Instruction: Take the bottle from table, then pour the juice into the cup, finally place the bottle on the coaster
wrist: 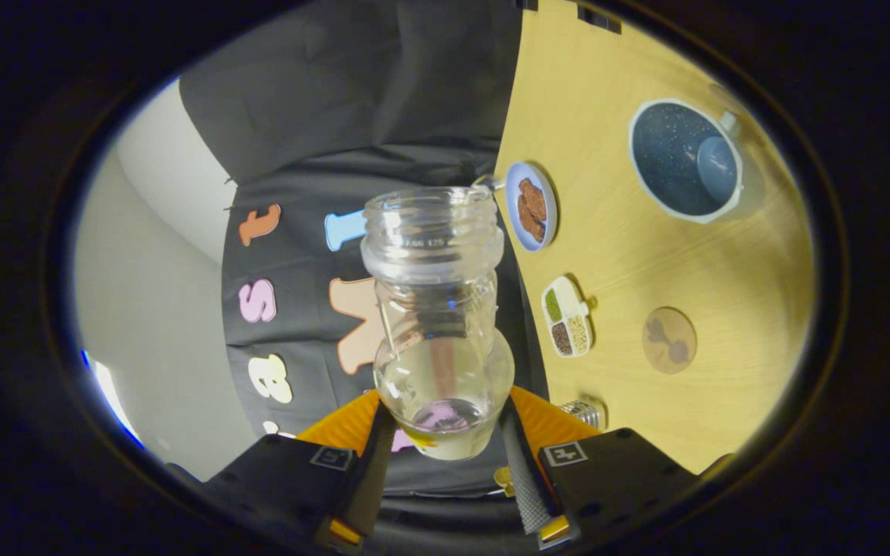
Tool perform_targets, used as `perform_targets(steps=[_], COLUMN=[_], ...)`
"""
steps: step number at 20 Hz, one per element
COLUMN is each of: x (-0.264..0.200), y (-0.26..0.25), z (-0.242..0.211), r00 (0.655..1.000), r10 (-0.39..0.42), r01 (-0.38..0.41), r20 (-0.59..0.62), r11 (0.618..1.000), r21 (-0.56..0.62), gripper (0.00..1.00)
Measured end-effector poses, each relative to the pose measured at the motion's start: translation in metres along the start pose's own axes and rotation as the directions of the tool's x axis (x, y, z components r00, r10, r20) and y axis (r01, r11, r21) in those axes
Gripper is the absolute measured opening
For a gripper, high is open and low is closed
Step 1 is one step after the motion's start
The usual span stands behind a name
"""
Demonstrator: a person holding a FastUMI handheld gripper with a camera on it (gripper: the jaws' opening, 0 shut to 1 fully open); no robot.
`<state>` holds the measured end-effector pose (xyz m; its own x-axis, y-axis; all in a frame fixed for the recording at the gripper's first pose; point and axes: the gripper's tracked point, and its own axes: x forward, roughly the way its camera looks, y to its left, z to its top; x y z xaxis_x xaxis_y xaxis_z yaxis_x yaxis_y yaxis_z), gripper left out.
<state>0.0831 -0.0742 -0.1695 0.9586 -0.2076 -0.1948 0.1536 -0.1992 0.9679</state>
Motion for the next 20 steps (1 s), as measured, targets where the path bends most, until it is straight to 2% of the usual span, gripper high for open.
perform_targets(steps=[20], x=[0.0017], y=[0.0084], z=[-0.0024], r00=[1.0], r10=[0.011], r01=[-0.011], r20=[0.014], r11=[0.999], r21=[0.053], gripper=[0.74])
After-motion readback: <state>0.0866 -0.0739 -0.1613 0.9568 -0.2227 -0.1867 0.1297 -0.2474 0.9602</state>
